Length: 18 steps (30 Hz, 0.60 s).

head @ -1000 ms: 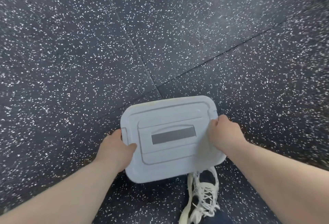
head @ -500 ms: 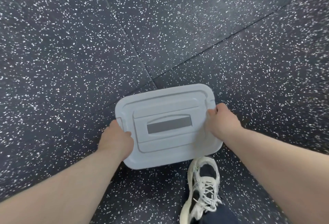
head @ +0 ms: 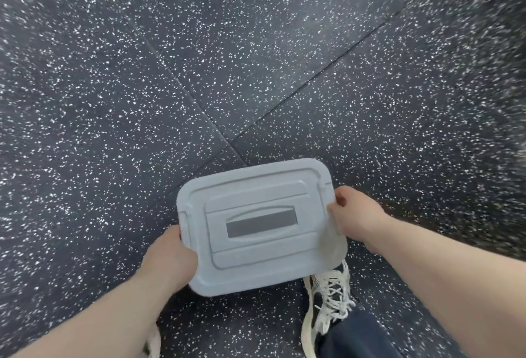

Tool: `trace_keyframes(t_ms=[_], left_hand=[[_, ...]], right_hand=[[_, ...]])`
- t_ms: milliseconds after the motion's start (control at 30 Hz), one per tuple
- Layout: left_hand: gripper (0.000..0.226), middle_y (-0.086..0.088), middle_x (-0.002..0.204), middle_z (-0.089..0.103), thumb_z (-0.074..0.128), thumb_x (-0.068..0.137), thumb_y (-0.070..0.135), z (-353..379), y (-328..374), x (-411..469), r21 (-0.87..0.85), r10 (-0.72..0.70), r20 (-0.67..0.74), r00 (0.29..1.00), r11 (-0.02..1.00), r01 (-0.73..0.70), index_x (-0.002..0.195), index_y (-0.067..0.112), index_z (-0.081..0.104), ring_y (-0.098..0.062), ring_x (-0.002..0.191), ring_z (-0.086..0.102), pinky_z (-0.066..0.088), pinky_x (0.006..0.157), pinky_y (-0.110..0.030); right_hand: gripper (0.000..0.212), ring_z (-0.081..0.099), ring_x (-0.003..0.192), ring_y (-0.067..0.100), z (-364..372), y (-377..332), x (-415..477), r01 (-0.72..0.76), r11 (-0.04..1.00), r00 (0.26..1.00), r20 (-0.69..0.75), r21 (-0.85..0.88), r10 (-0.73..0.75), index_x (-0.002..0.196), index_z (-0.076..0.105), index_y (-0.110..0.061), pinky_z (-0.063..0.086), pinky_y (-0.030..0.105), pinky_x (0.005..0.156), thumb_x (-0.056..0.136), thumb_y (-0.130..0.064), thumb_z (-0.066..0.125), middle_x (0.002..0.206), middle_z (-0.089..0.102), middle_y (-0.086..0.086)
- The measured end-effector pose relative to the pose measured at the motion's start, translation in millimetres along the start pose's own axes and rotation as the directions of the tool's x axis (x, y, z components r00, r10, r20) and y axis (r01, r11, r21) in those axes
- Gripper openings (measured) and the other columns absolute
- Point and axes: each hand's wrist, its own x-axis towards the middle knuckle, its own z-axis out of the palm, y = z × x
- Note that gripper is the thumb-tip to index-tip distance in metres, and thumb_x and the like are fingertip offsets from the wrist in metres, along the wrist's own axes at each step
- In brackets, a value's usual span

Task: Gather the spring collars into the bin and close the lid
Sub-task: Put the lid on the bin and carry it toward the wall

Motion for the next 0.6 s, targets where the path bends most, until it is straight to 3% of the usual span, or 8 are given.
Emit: trace_keyframes(t_ms=[100, 200, 333, 433, 600], left_hand=[[0.022, 0.001, 0.084, 0.071, 0.044, 0.091, 0.016, -14, 22, -13, 0.072, 0.096, 0.022, 0.995, 0.993, -0.098, 0.085, 0.019, 0.065, -0.024, 0.085, 0.067, 0.054, 0.068, -0.034], [0.021, -0.001, 0.091, 0.07, 0.043, 0.092, 0.011, -21, 44, -27, 0.153, 0.184, 0.015, 0.983, 0.971, -0.184, 0.083, 0.018, 0.06, -0.027, 0.091, 0.067, 0.052, 0.071, -0.035], [0.021, -0.002, 0.106, 0.066, 0.042, 0.094, 0.01, -25, 72, -56, 0.311, 0.345, 0.023, 0.938, 0.889, -0.335, 0.104, 0.014, 0.06, -0.025, 0.091, 0.058, 0.046, 0.076, -0.032], [0.032, -0.005, 0.12, 0.064, 0.042, 0.096, 0.012, -25, 83, -82, 0.304, 0.407, 0.039, 0.913, 0.865, -0.399, 0.124, 0.015, 0.057, -0.023, 0.095, 0.053, 0.039, 0.078, -0.031], [0.041, -0.008, 0.124, 0.067, 0.043, 0.094, 0.008, -17, 99, -107, 0.323, 0.456, 0.078, 0.887, 0.83, -0.455, 0.132, 0.017, 0.056, -0.03, 0.106, 0.062, 0.047, 0.083, -0.034]], right_hand=[[0.024, 0.059, 0.097, 0.025, -7, 15, -19, -0.046, 0.995, 0.999, -0.012, 0.085, 0.047, 0.116, 0.057, -0.018, 0.05, 0.042, 0.088, 0.096, -0.022, 0.045, 0.105, 0.065, 0.003], [0.023, 0.06, 0.094, 0.024, -13, 34, -43, -0.088, 0.98, 0.995, -0.024, 0.18, 0.094, 0.118, 0.056, -0.019, 0.052, 0.043, 0.087, 0.098, -0.022, 0.046, 0.106, 0.064, 0.003], [0.022, 0.062, 0.088, 0.025, -23, 62, -74, -0.124, 0.954, 0.984, -0.094, 0.271, 0.154, 0.115, 0.055, -0.021, 0.055, 0.044, 0.082, 0.096, -0.025, 0.046, 0.101, 0.065, 0.004], [0.024, 0.063, 0.094, 0.032, -38, 80, -93, -0.142, 0.945, 0.971, -0.144, 0.294, 0.191, 0.115, 0.055, -0.018, 0.053, 0.045, 0.087, 0.094, -0.026, 0.047, 0.104, 0.066, 0.01], [0.024, 0.062, 0.092, 0.03, -45, 114, -113, -0.157, 0.896, 0.957, -0.16, 0.414, 0.242, 0.112, 0.055, -0.021, 0.054, 0.043, 0.08, 0.091, -0.029, 0.046, 0.1, 0.066, 0.007]])
